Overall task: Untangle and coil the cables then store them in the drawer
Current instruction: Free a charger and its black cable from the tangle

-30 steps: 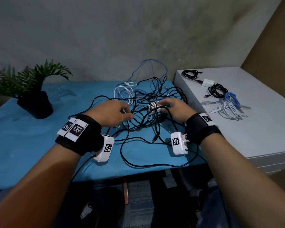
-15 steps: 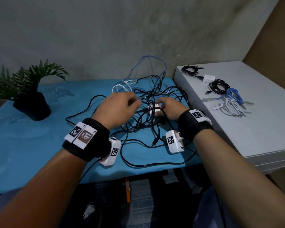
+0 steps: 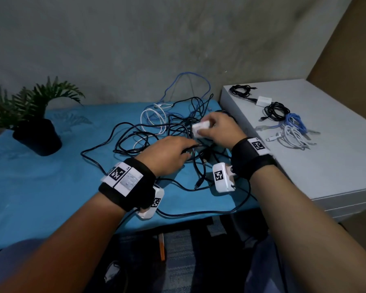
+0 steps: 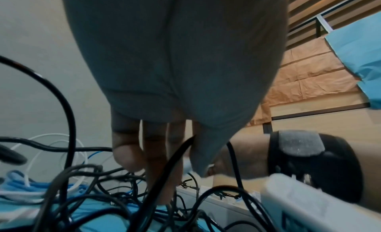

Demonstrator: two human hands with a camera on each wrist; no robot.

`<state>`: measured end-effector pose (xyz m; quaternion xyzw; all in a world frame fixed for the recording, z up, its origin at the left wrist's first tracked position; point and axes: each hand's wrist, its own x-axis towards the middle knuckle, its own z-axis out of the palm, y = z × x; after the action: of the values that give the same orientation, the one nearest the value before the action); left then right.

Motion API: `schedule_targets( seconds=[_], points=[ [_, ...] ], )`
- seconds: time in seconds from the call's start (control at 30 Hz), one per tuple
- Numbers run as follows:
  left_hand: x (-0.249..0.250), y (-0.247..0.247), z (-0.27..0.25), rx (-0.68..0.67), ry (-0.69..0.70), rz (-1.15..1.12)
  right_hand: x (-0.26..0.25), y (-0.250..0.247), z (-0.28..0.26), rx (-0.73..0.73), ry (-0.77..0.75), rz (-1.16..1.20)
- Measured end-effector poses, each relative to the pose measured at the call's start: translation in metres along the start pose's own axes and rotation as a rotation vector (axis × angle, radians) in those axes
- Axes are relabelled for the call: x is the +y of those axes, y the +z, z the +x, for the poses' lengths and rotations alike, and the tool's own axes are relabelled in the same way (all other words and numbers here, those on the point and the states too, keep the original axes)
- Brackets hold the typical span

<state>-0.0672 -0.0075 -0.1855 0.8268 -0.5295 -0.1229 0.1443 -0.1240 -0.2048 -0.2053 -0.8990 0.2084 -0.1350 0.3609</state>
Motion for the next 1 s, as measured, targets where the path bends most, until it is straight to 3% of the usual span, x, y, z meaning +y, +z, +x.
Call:
schedule_targets(
  seconds=[0.17,0.43,0.47,0.53,0.63,0.77,0.83,0.93,1.0],
  points=[
    [-0.002,0.003,0.002,0.040,-0.014,0.017,-0.032,-0.034,-0.007,0.341,-0.053,0.473],
    [-0.008,0.001,0.010,-0.017,-0.200,0.094,-0.085,-0.081,-0.035,0.956,-0.415,0.611],
    [-0.009,-0.002,0.009,-0.038,-0.213,0.083,-0.087,-0.082,-0.035,0.945,-0.437,0.566],
    [-0.008,-0.008,0.008,-0.014,-0.206,0.013,-0.089,-0.078,-0.037,0.763,-0.440,0.465],
    [0.002,-0.026,0.003,0.237,-0.127,-0.148,-0.092,-0.057,-0.044,0.462,-0.459,0.318],
    [0.010,-0.047,-0.004,0.449,-0.075,-0.275,-0.108,-0.039,-0.054,0.349,-0.620,0.284],
    [0.003,-0.055,-0.006,0.461,-0.083,-0.537,-0.112,-0.038,-0.056,0.355,-0.650,0.290],
    [0.002,-0.074,-0.016,0.317,-0.106,-1.291,-0.114,-0.039,-0.059,0.364,-0.662,0.244],
    [0.002,-0.083,-0.021,0.240,-0.105,-1.603,-0.118,-0.038,-0.062,0.310,-0.689,0.189]
  ],
)
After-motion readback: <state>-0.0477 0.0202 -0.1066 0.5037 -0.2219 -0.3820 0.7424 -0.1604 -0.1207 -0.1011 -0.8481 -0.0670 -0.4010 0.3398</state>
